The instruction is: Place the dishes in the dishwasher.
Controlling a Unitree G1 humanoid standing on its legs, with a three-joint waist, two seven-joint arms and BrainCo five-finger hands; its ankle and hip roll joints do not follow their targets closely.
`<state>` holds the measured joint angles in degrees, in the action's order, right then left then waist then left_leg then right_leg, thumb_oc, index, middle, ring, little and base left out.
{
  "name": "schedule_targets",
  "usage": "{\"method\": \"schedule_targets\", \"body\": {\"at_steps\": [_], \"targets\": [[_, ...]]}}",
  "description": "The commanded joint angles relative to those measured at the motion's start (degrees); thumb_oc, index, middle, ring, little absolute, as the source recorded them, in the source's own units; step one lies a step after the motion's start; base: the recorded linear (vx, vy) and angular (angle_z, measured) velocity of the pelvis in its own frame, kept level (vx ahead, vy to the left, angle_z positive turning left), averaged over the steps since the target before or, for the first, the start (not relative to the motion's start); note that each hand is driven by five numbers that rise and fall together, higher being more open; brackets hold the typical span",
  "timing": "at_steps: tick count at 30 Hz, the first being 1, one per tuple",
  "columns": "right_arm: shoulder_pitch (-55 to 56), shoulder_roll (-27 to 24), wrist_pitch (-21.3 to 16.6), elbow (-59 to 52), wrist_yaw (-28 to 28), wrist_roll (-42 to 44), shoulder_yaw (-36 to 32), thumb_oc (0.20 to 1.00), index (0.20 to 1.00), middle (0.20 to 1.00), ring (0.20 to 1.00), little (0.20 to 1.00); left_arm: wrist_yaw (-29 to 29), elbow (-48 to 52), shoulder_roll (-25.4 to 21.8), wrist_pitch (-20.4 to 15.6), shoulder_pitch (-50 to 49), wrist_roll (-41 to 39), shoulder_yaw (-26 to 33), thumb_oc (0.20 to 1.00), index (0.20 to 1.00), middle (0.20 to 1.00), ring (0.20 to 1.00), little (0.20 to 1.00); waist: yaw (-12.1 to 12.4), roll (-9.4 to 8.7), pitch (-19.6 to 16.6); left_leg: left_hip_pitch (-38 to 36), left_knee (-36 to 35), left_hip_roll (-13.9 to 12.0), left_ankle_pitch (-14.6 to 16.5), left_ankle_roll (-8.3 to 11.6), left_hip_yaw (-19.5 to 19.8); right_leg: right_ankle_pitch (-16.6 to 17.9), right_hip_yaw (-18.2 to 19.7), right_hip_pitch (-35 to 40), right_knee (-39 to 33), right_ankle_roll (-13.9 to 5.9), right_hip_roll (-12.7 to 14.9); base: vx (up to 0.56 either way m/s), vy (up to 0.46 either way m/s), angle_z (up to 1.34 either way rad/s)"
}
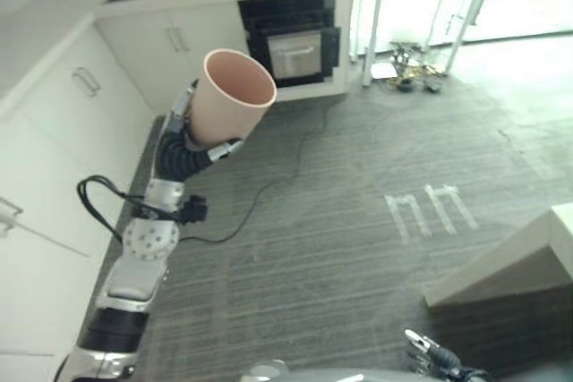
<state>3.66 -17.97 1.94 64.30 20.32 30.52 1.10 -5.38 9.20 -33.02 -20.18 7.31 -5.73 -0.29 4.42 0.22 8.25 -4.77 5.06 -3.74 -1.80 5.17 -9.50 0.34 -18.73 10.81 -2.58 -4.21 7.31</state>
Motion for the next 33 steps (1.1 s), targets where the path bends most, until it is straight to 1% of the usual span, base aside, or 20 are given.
{"method": "schedule_targets", "body": {"at_steps": [1,3,4,5,6,7,11,14,18,26,27,28,29,31,32,33], "targets": [[0.0,0.6,-0.5,0.2,0.7,3.1,-1.6,1.000,1.000,1.000,1.000,1.000,0.3,2.9,0.1,-2.0,5.3,-0.3,1.6,0.200,0.200,0.200,0.200,0.200,-2.2,1.59,0.4,2.3,-1.5,-7.7,3.2,2.86,-5.3,-7.5,-3.2,-4.1,6.0,-3.35,1.8,-0.01,0.030,1.05],[0.0,0.6,-0.3,0.5,0.8,3.1,-1.8,1.000,1.000,1.000,1.000,1.000,0.1,2.8,0.1,-2.0,5.5,0.1,1.3,0.200,0.200,0.200,0.200,0.200,-2.4,1.84,0.3,1.8,-2.4,-7.5,3.0,2.86,-5.5,-7.4,-3.3,-3.9,5.9,-3.30,1.7,0.00,0.077,0.95],[0.2,0.8,-0.4,1.3,1.2,1.6,-2.3,1.000,1.000,1.000,1.000,1.000,-0.5,2.9,-0.2,-1.8,5.7,0.1,1.0,0.200,0.200,0.200,0.200,0.200,-2.8,2.19,0.0,0.7,-4.1,-7.1,2.7,2.92,-5.6,-7.1,-3.2,-3.5,5.3,-3.36,1.6,0.04,0.128,0.64],[0.2,0.9,-0.9,2.3,1.2,0.0,-1.9,1.000,1.000,1.000,1.000,1.000,-1.3,2.9,-0.1,-1.6,5.9,0.3,0.7,0.200,0.200,0.200,0.200,0.200,-2.9,2.34,-0.2,0.3,-5.0,-6.8,2.5,3.01,-5.4,-6.8,-3.0,-3.1,4.3,-3.43,1.6,0.06,0.150,0.24],[0.2,1.1,-1.0,3.2,1.2,-1.2,-1.6,1.000,1.000,1.000,1.000,1.000,-2.6,3.1,0.0,-1.6,5.6,0.5,0.8,0.200,0.200,0.200,0.200,0.200,-2.7,2.50,-0.5,-0.3,-6.1,-6.6,2.2,3.29,-5.6,-6.0,-3.7,-2.5,3.2,-3.88,1.9,0.06,0.142,0.21],[0.2,1.3,-1.4,4.0,1.2,-3.5,-0.9,1.000,1.000,1.000,1.000,1.000,-4.1,3.4,0.3,-1.4,4.9,0.4,1.6,0.200,0.200,0.200,0.200,0.200,-2.3,2.72,-0.9,-1.0,-7.7,-7.0,1.4,3.80,-6.6,-5.2,-5.1,-2.1,2.4,-4.54,2.7,0.04,0.107,0.15],[0.5,1.6,-1.7,4.6,1.2,-5.2,-0.7,1.000,1.000,1.000,1.000,1.000,-3.3,3.8,0.6,-0.8,3.6,0.0,2.7,0.200,0.200,0.200,0.200,0.200,-1.9,2.68,-1.2,-1.2,-7.7,-7.7,1.0,4.13,-7.8,-5.4,-6.3,-2.2,3.4,-4.85,3.2,0.02,0.040,0.05],[-0.2,1.6,-1.3,4.2,1.3,-4.9,-0.5,1.000,1.000,1.000,1.000,1.000,-2.6,4.7,0.9,0.1,2.9,0.6,2.5,0.200,0.200,0.200,0.200,0.200,-1.2,2.60,-1.2,-1.2,-7.6,-7.5,1.3,3.75,-7.2,-5.9,-6.4,-2.1,3.9,-4.57,3.2,0.02,0.000,0.17],[-1.1,1.9,-0.8,4.1,2.0,-3.5,0.3,1.000,1.000,1.000,1.000,1.000,-1.3,4.9,0.2,-0.6,1.8,0.5,3.0,0.200,0.200,0.200,0.200,0.200,-0.1,2.64,-1.5,-1.8,-7.8,-6.6,2.2,3.22,-5.1,-6.1,-5.4,-1.6,3.9,-4.67,2.9,0.08,-0.007,0.15],[-1.0,2.3,-0.9,5.3,2.3,-3.0,0.4,1.000,1.000,1.000,1.000,1.000,-0.9,4.3,-1.0,-0.5,2.2,0.4,3.3,0.200,0.200,0.200,0.200,0.200,-0.3,2.75,-1.8,-2.5,-8.3,-5.6,2.8,2.52,-4.1,-5.9,-3.8,-1.5,3.7,-5.00,2.8,0.03,0.004,-0.08],[-0.6,3.2,-5.0,1.1,-3.3,8.7,-5.4,1.000,1.000,1.000,1.000,1.000,-9.3,-3.6,4.2,-6.6,7.1,-0.5,-1.6,0.200,0.200,0.200,0.200,0.200,-4.7,3.09,-0.9,-1.1,-6.7,-5.1,3.7,2.34,-4.6,-5.7,0.0,-3.9,4.1,-4.24,2.6,0.03,0.039,-0.10],[-0.2,3.6,-5.4,0.7,-3.7,6.6,-4.9,1.000,1.000,1.000,1.000,1.000,-9.3,-3.2,4.2,-6.2,6.8,0.1,-1.7,0.200,0.200,0.200,0.200,0.200,-4.9,3.23,-0.9,-1.4,-6.9,-4.9,4.0,2.06,-4.6,-5.9,0.4,-4.1,4.5,-4.22,2.8,0.02,0.053,-0.09],[-0.1,3.9,-5.8,0.9,-3.6,6.6,-4.6,1.000,1.000,1.000,1.000,1.000,-9.2,-2.8,4.2,-5.8,6.7,0.3,-1.7,0.200,0.200,0.200,0.200,0.200,-4.9,3.27,-1.0,-1.7,-7.3,-4.7,4.1,1.82,-4.7,-5.9,0.5,-4.2,4.6,-4.35,2.9,0.01,0.053,-0.10],[0.0,4.0,-4.6,1.6,-2.8,7.3,-4.8,1.000,1.000,1.000,1.000,1.000,-9.0,-2.7,4.1,-5.5,6.3,0.1,-1.7,0.200,0.200,0.200,0.200,0.200,-4.8,3.14,-1.1,-2.3,-8.2,-4.3,4.2,1.47,-4.8,-5.7,0.7,-4.0,4.4,-4.67,3.0,0.03,-0.008,-0.21],[0.1,4.1,-4.6,1.9,-0.7,6.8,-4.8,1.000,1.000,1.000,1.000,1.000,-8.1,-2.7,3.9,-5.2,6.0,0.1,-1.7,0.200,0.200,0.200,0.200,0.200,-4.6,2.87,-1.4,-2.9,-8.7,-4.0,4.4,1.10,-4.7,-5.6,0.9,-3.7,4.2,-4.94,3.0,0.07,-0.063,-0.12],[0.0,4.2,-4.4,2.1,0.1,5.9,-4.3,1.000,1.000,1.000,1.000,1.000,-7.9,-2.4,3.8,-4.8,5.8,0.4,-1.8,0.200,0.200,0.200,0.200,0.200,-4.4,2.71,-1.7,-3.3,-9.0,-3.9,4.5,0.87,-4.6,-5.7,1.0,-3.6,4.2,-4.97,2.9,0.07,-0.076,0.01]]}}
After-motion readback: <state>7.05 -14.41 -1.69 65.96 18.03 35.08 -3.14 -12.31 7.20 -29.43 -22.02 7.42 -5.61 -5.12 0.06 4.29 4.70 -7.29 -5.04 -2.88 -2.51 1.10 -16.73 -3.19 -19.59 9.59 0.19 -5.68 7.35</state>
